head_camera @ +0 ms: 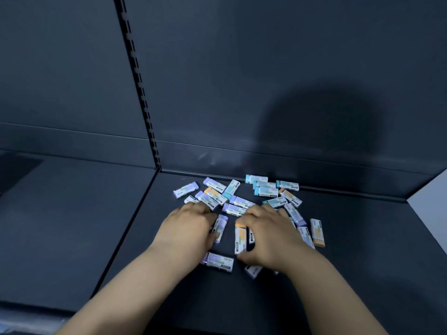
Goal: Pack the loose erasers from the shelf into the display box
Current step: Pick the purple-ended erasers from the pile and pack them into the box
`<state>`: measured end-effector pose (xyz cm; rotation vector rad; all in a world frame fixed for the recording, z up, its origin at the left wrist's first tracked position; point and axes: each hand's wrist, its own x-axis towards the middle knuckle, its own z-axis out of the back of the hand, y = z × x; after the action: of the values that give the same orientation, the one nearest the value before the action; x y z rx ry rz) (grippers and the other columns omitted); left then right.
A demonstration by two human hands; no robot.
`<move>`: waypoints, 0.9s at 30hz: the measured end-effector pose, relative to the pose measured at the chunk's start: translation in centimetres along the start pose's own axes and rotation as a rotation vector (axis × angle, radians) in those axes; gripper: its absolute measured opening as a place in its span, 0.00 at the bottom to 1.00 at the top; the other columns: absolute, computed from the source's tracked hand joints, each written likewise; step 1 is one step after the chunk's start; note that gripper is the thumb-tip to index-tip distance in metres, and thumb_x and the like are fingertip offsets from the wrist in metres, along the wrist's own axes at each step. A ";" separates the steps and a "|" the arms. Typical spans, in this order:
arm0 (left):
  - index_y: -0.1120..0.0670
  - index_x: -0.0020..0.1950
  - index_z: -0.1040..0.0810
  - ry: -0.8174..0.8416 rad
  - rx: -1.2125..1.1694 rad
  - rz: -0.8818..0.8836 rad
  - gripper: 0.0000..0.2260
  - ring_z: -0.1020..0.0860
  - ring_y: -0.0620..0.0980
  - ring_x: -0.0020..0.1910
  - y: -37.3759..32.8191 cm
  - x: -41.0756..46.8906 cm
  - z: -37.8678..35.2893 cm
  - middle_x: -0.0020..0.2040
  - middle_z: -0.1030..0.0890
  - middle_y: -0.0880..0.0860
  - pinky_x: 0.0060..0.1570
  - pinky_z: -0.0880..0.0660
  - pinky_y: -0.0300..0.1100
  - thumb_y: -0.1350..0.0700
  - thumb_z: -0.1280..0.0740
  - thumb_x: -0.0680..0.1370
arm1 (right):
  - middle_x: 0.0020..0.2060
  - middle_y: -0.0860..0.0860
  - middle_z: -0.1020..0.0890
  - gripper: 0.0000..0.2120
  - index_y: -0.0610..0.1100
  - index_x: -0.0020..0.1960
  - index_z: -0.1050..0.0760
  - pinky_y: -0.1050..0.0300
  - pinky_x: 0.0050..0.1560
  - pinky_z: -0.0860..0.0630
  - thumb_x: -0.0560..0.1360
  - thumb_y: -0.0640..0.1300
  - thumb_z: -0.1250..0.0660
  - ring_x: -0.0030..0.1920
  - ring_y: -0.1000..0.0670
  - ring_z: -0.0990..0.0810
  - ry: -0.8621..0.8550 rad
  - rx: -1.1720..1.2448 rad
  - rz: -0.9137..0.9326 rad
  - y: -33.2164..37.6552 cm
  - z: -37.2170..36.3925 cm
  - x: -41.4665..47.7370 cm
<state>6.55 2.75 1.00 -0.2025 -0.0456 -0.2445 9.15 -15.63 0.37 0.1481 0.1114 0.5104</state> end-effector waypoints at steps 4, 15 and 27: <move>0.44 0.70 0.35 0.024 -0.092 -0.053 0.23 0.36 0.46 0.66 0.1 0.3 0.3 0.67 0.32 0.43 0.62 0.38 0.38 0.44 0.38 0.76 | 0.55 0.65 0.30 0.27 0.61 0.60 0.34 0.55 0.64 0.40 0.63 0.56 0.29 0.59 0.60 0.35 -0.161 0.364 -0.028 0.3 0.2 -1.2; 0.45 0.73 0.41 0.031 -0.370 -0.139 0.33 0.39 0.41 0.67 0.5 -0.2 0.5 0.67 0.34 0.43 0.60 0.43 0.27 0.42 0.31 0.71 | 0.56 0.69 0.26 0.27 0.61 0.57 0.34 0.81 0.51 0.37 0.64 0.49 0.24 0.59 0.75 0.34 -0.027 0.910 -0.143 2.4 -0.1 -1.4; 0.45 0.59 0.34 -0.064 -0.402 0.147 0.25 0.33 0.39 0.55 6.5 -3.3 1.0 0.54 0.33 0.40 0.47 0.41 0.26 0.53 0.26 0.68 | 0.61 0.50 0.30 0.17 0.47 0.64 0.28 0.63 0.56 0.34 0.76 0.39 0.38 0.55 0.49 0.26 -0.082 0.344 -0.212 3.3 0.5 8.0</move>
<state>4.98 9.94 0.54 -0.6117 -0.0442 -0.0985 14.56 -8.85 0.82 0.4878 0.1326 0.2695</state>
